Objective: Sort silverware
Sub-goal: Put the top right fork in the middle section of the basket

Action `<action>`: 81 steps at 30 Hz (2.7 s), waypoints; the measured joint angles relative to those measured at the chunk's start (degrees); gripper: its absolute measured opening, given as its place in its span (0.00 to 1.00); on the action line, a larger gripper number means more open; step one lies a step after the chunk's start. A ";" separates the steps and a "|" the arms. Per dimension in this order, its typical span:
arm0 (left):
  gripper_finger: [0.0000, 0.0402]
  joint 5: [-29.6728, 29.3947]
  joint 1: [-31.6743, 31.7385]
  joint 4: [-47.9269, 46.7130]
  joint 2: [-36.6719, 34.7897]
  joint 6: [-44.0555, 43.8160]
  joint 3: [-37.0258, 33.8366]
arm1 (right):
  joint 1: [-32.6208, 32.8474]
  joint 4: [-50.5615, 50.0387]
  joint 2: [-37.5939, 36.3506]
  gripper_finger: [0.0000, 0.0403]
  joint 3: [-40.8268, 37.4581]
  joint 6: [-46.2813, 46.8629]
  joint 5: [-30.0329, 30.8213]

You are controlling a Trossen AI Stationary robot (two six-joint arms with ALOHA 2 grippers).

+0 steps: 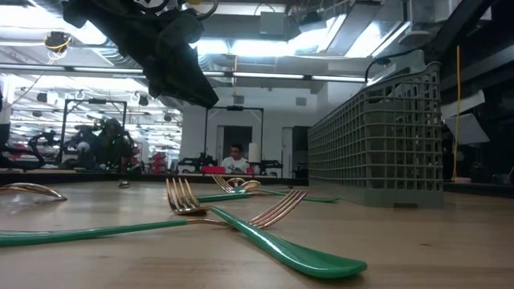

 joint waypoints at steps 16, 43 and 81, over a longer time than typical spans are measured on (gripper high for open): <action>0.26 0.00 0.00 -0.02 0.00 0.09 0.00 | 0.74 0.76 1.05 0.04 0.14 0.01 -1.61; 0.26 -0.01 0.00 0.00 0.00 -0.04 0.00 | 0.74 -3.02 -3.86 0.02 -0.28 0.01 -2.16; 0.26 -0.04 0.20 14.47 0.00 0.00 0.00 | 0.76 -2.81 -46.12 0.02 -0.06 -0.16 -14.80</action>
